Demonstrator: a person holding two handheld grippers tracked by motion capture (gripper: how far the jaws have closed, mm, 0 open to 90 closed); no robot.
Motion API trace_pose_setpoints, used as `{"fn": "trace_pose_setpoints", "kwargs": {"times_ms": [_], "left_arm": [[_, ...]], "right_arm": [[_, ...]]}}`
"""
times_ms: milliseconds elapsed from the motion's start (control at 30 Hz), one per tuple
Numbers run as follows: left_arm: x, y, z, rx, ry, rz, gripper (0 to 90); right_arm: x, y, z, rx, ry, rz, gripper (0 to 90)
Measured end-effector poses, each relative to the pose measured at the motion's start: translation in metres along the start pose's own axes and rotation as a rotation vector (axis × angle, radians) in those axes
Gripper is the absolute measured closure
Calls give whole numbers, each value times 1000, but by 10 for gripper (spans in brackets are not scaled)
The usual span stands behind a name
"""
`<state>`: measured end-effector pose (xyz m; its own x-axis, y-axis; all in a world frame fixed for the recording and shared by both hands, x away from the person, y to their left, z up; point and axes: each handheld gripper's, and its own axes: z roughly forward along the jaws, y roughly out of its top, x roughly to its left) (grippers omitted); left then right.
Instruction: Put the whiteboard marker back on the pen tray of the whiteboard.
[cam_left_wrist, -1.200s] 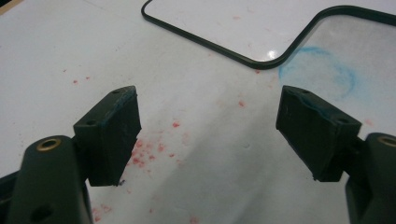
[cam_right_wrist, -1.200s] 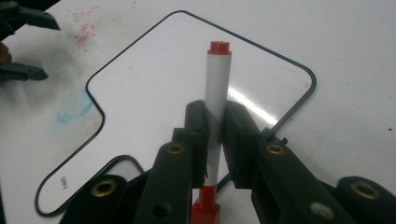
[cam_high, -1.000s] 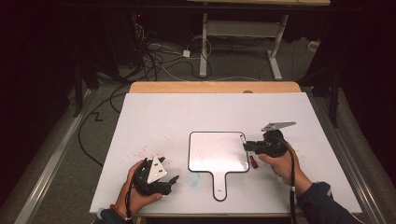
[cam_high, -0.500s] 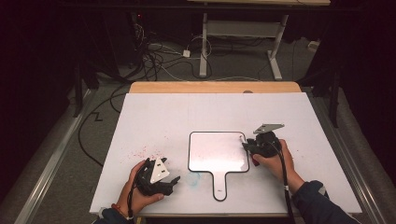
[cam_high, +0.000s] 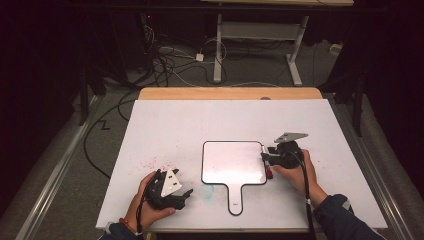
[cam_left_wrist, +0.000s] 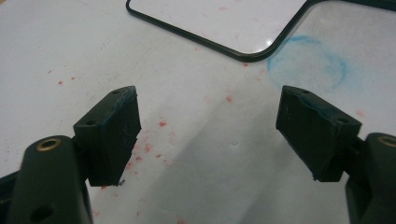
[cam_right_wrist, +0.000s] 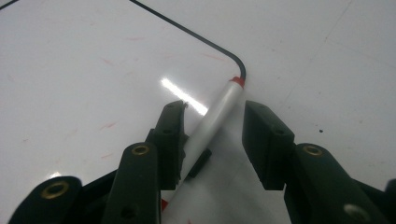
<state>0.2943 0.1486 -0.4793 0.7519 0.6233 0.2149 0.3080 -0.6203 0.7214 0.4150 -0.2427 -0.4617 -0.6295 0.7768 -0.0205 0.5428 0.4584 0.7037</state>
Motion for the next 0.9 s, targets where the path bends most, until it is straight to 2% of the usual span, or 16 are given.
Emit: {"fn": "trace_pose_setpoints", "kwargs": {"times_ms": [200,267,467,567,633,700,900], "left_arm": [[0,1,0,-3,2,2,212],[0,1,0,-3,3,2,211],[1,1,-1,-11,11,-5,211],[1,1,-1,-8,11,-2,211],[1,1,-2,-9,13,-5,206],[1,1,-2,-10,14,-5,206],[3,1,-1,-15,18,-14,206]], "right_arm": [[0,2,-8,-46,1,-18,575],[2,3,-12,-73,12,-37,560],[5,7,-27,-164,10,-108,533],[6,8,-37,-209,4,-137,492],[7,8,-43,-225,-14,-152,477],[8,8,-50,-254,-1,-174,460],[12,4,-68,-296,-22,-229,373]]}}
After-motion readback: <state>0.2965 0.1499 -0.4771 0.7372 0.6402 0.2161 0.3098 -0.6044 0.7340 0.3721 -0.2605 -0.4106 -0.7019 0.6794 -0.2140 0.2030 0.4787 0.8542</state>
